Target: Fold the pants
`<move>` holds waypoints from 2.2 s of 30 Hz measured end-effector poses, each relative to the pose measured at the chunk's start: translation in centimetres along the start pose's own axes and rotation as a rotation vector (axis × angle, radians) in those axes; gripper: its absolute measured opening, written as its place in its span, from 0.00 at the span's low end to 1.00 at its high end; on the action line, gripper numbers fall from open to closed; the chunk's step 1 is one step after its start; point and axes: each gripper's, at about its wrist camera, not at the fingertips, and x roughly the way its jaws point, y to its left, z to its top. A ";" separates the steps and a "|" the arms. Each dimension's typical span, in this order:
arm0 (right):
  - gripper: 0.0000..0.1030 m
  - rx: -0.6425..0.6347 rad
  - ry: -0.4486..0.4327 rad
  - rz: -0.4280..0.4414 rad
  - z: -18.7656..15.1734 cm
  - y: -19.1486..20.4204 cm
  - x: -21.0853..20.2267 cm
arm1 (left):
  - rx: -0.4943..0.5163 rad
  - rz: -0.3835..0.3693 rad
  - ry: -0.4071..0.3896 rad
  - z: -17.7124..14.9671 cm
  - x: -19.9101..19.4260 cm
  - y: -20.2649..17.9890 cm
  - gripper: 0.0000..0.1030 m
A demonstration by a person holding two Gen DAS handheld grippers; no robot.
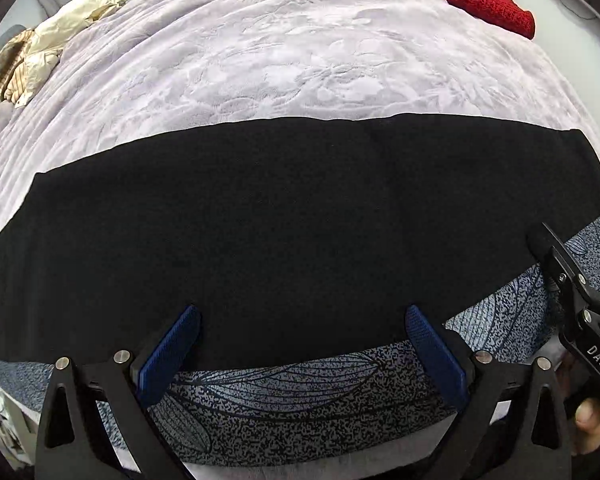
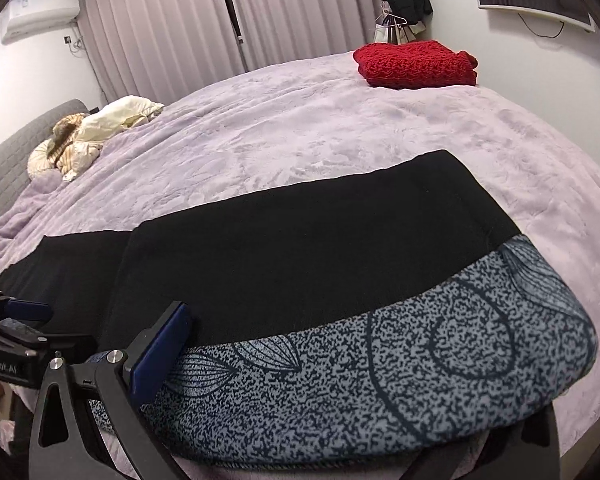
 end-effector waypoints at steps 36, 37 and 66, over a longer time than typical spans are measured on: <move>0.17 -0.852 -0.008 -0.091 -5.9 36.6 2.5 | -0.680 -0.044 -0.153 -6.6 -5.3 33.4 1.00; 0.21 -0.873 -0.013 -0.107 -6.4 37.0 2.7 | -0.677 -0.046 -0.151 -7.0 -5.4 33.8 1.00; 0.56 -0.897 0.185 0.385 -4.9 24.7 -3.1 | 0.001 -0.115 -0.217 -5.9 -5.6 13.6 1.00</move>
